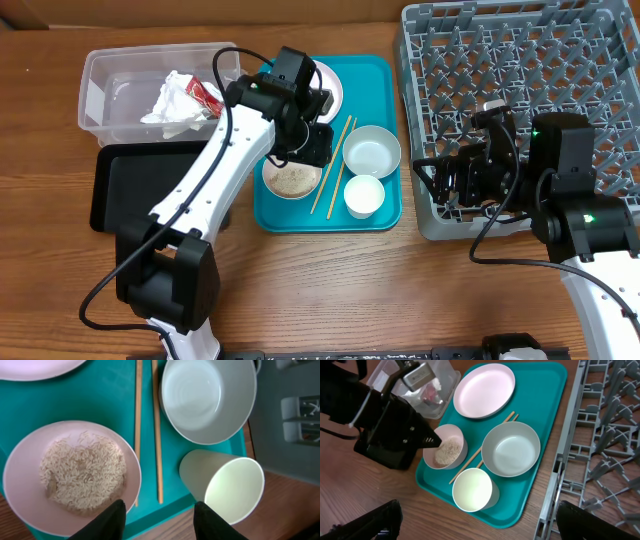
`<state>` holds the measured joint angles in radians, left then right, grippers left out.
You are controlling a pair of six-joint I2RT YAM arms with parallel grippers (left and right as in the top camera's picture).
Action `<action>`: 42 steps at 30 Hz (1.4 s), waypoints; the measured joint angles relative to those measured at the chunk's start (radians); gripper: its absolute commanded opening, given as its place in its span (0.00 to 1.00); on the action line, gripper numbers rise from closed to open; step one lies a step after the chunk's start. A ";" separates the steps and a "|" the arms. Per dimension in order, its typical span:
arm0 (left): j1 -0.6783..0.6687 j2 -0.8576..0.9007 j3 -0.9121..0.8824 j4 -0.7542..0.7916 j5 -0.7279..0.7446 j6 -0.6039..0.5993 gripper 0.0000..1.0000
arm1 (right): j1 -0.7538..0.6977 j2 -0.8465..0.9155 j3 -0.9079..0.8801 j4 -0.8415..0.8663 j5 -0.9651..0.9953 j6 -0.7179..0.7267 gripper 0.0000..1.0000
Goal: Sort waste into correct bins and load items into the dishwasher
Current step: 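Grasp the rim of the pink rice bowl with the left gripper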
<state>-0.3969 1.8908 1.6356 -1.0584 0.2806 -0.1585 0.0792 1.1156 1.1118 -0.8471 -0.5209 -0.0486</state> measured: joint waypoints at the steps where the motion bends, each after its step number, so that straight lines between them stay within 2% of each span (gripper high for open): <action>1: 0.000 0.000 -0.015 0.013 0.000 -0.001 0.45 | 0.000 0.000 0.000 -0.001 0.000 0.000 1.00; 8: -0.001 0.000 -0.124 0.095 -0.016 0.005 0.43 | 0.000 0.000 0.000 -0.002 0.000 0.000 1.00; 13: -0.014 0.000 -0.169 0.131 -0.032 0.082 0.43 | 0.000 0.000 0.000 -0.002 0.000 0.000 1.00; 17: -0.039 0.000 -0.189 0.153 -0.069 0.139 0.38 | 0.000 0.000 0.000 -0.004 0.000 0.000 1.00; 25: -0.068 0.019 -0.193 0.142 -0.114 0.181 0.38 | 0.000 0.000 0.000 -0.039 0.000 0.000 1.00; 31: -0.068 0.080 -0.193 0.119 -0.143 0.189 0.33 | 0.000 0.000 0.000 -0.055 0.000 0.000 1.00; 34: -0.068 0.103 -0.193 0.118 -0.149 0.192 0.24 | 0.000 0.000 0.000 -0.055 0.000 0.000 1.00; 42: -0.068 0.108 -0.195 0.116 -0.151 0.157 0.18 | 0.000 0.000 0.000 -0.058 0.000 0.000 1.00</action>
<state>-0.4644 1.9987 1.4410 -0.9421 0.1291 -0.0013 0.0792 1.1156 1.1118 -0.9051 -0.5213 -0.0486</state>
